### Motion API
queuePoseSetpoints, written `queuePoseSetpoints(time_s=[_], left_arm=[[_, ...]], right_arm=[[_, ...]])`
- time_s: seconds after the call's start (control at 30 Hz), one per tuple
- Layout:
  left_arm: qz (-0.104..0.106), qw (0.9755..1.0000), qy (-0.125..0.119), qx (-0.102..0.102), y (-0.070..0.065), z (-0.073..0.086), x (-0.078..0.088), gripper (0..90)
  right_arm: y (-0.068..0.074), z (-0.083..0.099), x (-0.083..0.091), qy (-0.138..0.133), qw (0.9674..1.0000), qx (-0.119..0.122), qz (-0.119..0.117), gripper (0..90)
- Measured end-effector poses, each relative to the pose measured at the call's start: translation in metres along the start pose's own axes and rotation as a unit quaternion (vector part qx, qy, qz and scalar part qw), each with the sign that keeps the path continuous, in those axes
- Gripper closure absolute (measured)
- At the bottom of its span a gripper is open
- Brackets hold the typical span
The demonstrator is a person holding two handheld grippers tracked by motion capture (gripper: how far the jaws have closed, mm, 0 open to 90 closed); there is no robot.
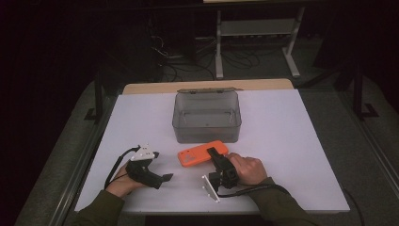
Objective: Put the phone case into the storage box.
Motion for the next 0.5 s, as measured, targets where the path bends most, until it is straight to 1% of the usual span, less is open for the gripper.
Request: queuePoseSetpoints(time_s=[0.1,0.13,0.2,0.3,0.5], left_arm=[[-0.003,1.0000,0.001,-0.008,-0.0007,0.0001,-0.0003,0.0],[-0.002,1.0000,0.002,-0.006,-0.0014,0.0003,-0.0006,0.0],[-0.005,0.9999,0.001,-0.011,-0.0022,0.0006,-0.0004,0.0],[-0.005,0.9999,0.005,-0.008,-0.0023,0.0010,-0.0009,0.0],[-0.001,0.9999,0.007,-0.008,-0.0024,0.0011,-0.0014,0.0]], right_arm=[[-0.0015,0.0012,0.0000,-0.001,0.9999,-0.011,-0.006,81.8],[-0.0021,0.0015,0.0000,-0.002,0.9998,-0.017,-0.007,81.9],[-0.0034,0.0022,-0.0001,-0.004,0.9995,-0.028,-0.012,81.8],[-0.0042,0.0035,-0.0009,-0.005,0.9988,-0.044,-0.020,81.8],[-0.0057,0.0048,-0.0017,-0.006,0.9974,-0.065,-0.029,81.8]])
Point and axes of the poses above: each handheld gripper's, and its own axes: x roughly backward along the jaws, z roughly out of its underside, y roughly to its left, the point moved 1 cm from there along -x, roughly forward along the jaws, and after that the axes turned 13 degrees about x, right-handed, at the moved point
